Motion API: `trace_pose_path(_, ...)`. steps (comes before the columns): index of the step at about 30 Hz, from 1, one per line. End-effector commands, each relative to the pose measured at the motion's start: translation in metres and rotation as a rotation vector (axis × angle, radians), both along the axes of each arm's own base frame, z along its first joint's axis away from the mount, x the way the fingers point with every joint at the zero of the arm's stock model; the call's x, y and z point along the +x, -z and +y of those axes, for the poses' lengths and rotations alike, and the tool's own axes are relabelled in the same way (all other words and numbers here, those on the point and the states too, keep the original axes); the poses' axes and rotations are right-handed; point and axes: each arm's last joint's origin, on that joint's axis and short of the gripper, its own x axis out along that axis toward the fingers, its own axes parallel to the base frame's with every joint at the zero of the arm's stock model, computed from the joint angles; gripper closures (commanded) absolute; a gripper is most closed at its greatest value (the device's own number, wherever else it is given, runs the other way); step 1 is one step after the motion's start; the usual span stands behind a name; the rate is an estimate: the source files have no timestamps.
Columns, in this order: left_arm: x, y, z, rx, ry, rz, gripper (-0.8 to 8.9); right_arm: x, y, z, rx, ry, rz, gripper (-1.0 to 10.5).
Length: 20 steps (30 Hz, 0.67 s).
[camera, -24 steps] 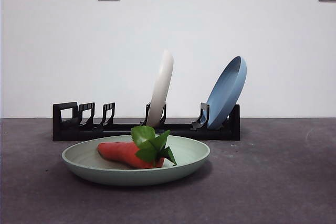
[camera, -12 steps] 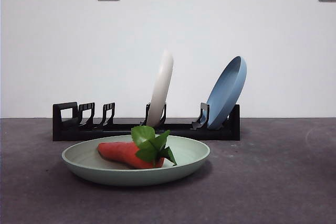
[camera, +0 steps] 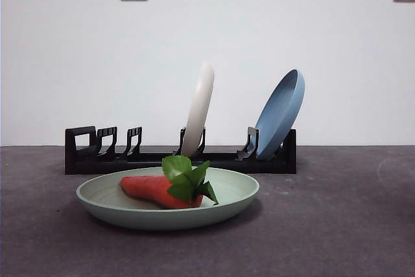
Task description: Take the green plate from the plate rack,put the plate on the table,take the carrot from the table,put the carrot in the plate
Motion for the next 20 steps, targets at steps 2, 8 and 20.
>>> trace_pose_path(2,0.003,-0.004,-0.002,-0.05,-0.014,-0.038,8.16,0.0,0.0,0.0,0.006,0.003,-0.003,9.5)
trace_pose_path(8,0.019,-0.031,0.011,-0.221,-0.022,-0.336,8.16,0.0,0.0,0.0,0.006,0.003,-0.003,9.5)
trace_pose_path(20,0.019,-0.052,0.096,-0.56,-0.391,-0.937,8.16,0.0,0.0,0.0,0.006,0.003,-0.003,9.5)
